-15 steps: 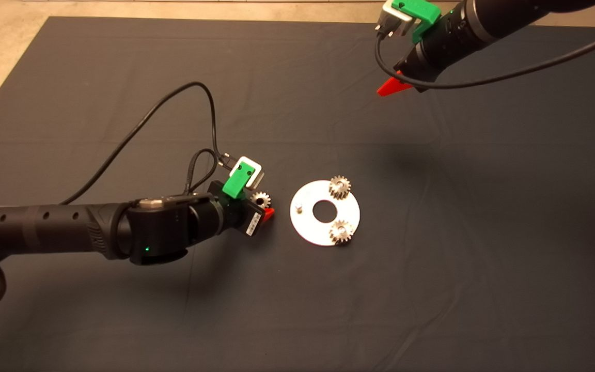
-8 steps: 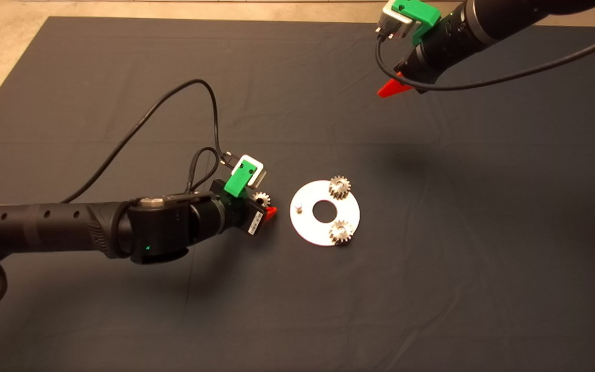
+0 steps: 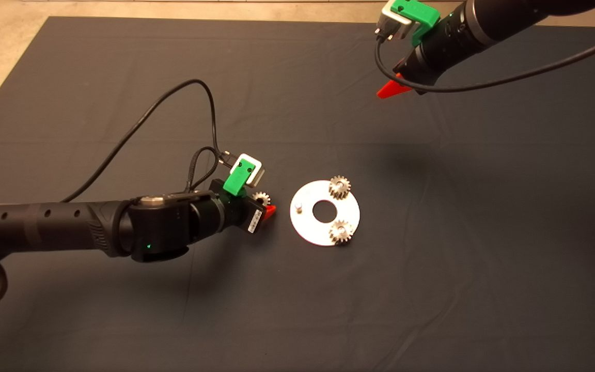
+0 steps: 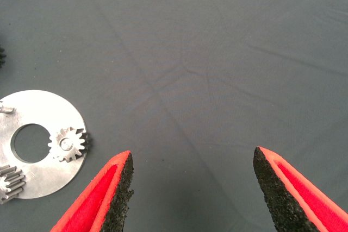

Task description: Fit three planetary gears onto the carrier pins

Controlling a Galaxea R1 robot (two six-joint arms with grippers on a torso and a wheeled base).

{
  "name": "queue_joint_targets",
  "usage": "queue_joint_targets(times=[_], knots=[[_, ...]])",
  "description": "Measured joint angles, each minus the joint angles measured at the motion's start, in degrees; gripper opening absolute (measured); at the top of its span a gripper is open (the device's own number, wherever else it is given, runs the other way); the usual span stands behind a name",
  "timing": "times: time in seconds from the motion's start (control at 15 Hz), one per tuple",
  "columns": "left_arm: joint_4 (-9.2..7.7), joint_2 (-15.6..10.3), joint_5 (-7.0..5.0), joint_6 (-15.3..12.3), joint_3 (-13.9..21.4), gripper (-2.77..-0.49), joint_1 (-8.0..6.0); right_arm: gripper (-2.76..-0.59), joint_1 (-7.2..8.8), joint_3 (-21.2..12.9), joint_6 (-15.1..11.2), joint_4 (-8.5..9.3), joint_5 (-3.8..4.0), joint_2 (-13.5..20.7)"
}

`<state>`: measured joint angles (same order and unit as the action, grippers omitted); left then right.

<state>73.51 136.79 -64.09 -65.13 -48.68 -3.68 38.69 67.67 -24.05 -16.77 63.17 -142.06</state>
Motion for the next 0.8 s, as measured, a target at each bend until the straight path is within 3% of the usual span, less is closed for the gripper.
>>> queue_joint_targets(times=[0.47,0.8], knots=[[0.00,-0.2,0.02,-1.3,0.3,-1.35,0.00,-1.73,0.00,0.1,0.7,0.00,0.02,0.1],[-0.01,-1.3,0.04,-2.1,2.7,-1.35,0.00,-1.73,0.00,0.2,0.8,0.00,-0.02,0.1]])
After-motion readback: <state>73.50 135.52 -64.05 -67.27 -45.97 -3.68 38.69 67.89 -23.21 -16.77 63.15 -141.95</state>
